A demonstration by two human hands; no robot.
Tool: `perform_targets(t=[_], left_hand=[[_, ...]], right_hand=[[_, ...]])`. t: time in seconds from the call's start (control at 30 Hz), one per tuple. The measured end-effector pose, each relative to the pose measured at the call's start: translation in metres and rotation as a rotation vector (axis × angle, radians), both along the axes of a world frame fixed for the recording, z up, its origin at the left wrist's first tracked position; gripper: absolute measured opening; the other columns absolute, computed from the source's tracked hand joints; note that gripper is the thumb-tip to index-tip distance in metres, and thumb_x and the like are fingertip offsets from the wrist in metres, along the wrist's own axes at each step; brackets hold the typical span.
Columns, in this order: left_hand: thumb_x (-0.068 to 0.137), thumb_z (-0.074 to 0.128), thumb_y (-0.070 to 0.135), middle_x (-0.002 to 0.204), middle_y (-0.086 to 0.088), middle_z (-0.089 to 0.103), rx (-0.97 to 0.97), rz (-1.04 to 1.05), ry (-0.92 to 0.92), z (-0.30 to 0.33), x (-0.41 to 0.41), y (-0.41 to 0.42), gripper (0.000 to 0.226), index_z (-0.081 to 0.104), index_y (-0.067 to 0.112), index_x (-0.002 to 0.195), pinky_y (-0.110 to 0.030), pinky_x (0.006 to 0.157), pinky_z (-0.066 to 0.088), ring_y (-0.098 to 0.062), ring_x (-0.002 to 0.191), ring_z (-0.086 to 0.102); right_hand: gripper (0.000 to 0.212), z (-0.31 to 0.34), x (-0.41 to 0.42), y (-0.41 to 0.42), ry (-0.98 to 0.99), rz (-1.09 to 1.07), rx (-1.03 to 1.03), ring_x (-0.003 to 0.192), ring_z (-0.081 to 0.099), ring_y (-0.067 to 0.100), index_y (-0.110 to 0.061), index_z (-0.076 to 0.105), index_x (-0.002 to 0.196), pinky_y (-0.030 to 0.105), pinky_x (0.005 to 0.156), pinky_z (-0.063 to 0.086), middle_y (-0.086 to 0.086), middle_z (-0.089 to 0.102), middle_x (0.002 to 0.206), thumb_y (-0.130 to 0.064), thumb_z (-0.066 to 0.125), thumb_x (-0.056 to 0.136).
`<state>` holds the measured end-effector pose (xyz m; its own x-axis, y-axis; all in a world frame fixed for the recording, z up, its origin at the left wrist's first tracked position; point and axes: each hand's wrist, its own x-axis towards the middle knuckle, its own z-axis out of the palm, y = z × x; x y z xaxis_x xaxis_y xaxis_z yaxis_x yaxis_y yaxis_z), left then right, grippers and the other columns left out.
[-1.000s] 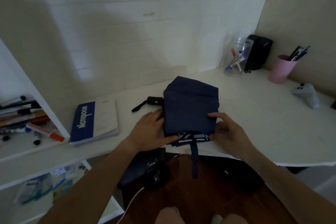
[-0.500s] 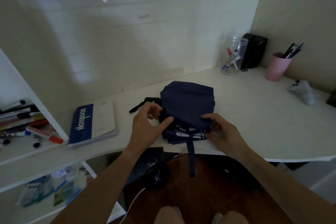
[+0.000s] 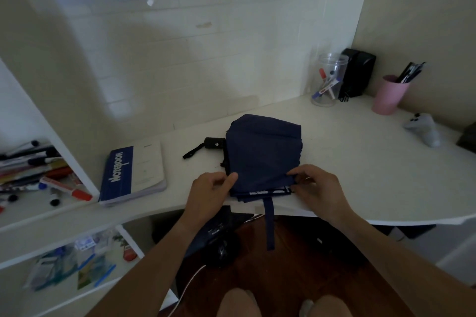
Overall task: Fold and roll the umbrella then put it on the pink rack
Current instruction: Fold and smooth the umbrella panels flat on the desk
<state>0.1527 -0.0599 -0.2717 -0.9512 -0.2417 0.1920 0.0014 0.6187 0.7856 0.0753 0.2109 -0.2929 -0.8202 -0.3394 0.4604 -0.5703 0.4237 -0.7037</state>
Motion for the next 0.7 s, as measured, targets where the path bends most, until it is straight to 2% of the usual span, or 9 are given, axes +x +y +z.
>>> perform_targets(t=[0.13, 0.23, 0.33, 0.43, 0.5, 0.63, 0.7], left_hand=[[0.095, 0.065, 0.038, 0.064, 0.007, 0.068, 0.005, 0.048, -0.007, 0.003, 0.001, 0.003, 0.036, 0.068, 0.017, 0.066, -0.007, 0.059, 0.042, 0.004, 0.059, 0.059], [0.094, 0.068, 0.034, 0.066, 0.008, 0.07, -0.004, 0.065, 0.0, 0.003, 0.001, 0.003, 0.032, 0.07, 0.017, 0.066, -0.007, 0.061, 0.043, 0.001, 0.066, 0.064], [0.092, 0.069, 0.034, 0.065, 0.011, 0.069, -0.061, 0.083, 0.028, 0.001, 0.003, 0.004, 0.031, 0.066, 0.026, 0.062, -0.007, 0.061, 0.041, 0.002, 0.064, 0.063], [0.088, 0.074, 0.027, 0.066, 0.008, 0.068, -0.119, 0.11, 0.103, -0.004, 0.003, 0.004, 0.03, 0.062, 0.027, 0.06, -0.017, 0.065, 0.046, -0.002, 0.062, 0.062], [0.084, 0.077, 0.023, 0.073, 0.004, 0.069, -0.161, 0.116, 0.155, -0.007, 0.003, 0.003, 0.03, 0.06, 0.022, 0.06, -0.024, 0.069, 0.049, -0.008, 0.067, 0.063], [0.075, 0.08, 0.023, 0.09, 0.006, 0.065, -0.267, 0.059, 0.179, -0.012, 0.001, -0.003, 0.031, 0.053, 0.026, 0.061, -0.029, 0.079, 0.054, -0.008, 0.082, 0.062], [0.073, 0.079, 0.028, 0.097, 0.007, 0.057, -0.32, 0.038, 0.161, -0.01, -0.002, -0.006, 0.024, 0.055, 0.027, 0.073, -0.027, 0.08, 0.051, -0.008, 0.087, 0.057]], right_hand=[[0.036, 0.003, 0.006, 0.0, 0.011, -0.001, 0.036, 0.087, 0.068, 0.014, -0.033, 0.07, 0.099, 0.045, 0.084, 0.058, -0.01, 0.071, 0.094, -0.007, 0.08, 0.077], [0.029, 0.008, 0.011, 0.003, 0.093, -0.051, 0.143, 0.087, 0.067, 0.012, -0.033, 0.07, 0.099, 0.039, 0.083, 0.057, -0.013, 0.07, 0.094, -0.017, 0.082, 0.078], [0.033, 0.013, 0.014, 0.005, 0.184, -0.074, 0.182, 0.086, 0.065, 0.009, -0.032, 0.068, 0.104, 0.033, 0.081, 0.057, -0.013, 0.068, 0.096, -0.012, 0.081, 0.08], [0.035, 0.016, 0.016, 0.009, 0.334, -0.007, 0.341, 0.086, 0.064, 0.013, -0.027, 0.066, 0.113, 0.03, 0.072, 0.056, -0.009, 0.068, 0.099, -0.011, 0.077, 0.083], [0.029, 0.018, 0.014, 0.012, 0.425, 0.038, 0.436, 0.086, 0.063, 0.016, -0.023, 0.07, 0.11, 0.032, 0.067, 0.055, -0.007, 0.07, 0.099, -0.011, 0.076, 0.085], [0.016, 0.019, 0.01, 0.015, 0.489, 0.077, 0.521, 0.084, 0.063, 0.017, -0.022, 0.076, 0.101, 0.033, 0.064, 0.055, -0.006, 0.073, 0.099, -0.015, 0.074, 0.087], [0.014, 0.018, 0.009, 0.015, 0.493, 0.096, 0.528, 0.083, 0.063, 0.017, -0.022, 0.076, 0.1, 0.032, 0.064, 0.054, -0.006, 0.072, 0.099, -0.016, 0.073, 0.088]])
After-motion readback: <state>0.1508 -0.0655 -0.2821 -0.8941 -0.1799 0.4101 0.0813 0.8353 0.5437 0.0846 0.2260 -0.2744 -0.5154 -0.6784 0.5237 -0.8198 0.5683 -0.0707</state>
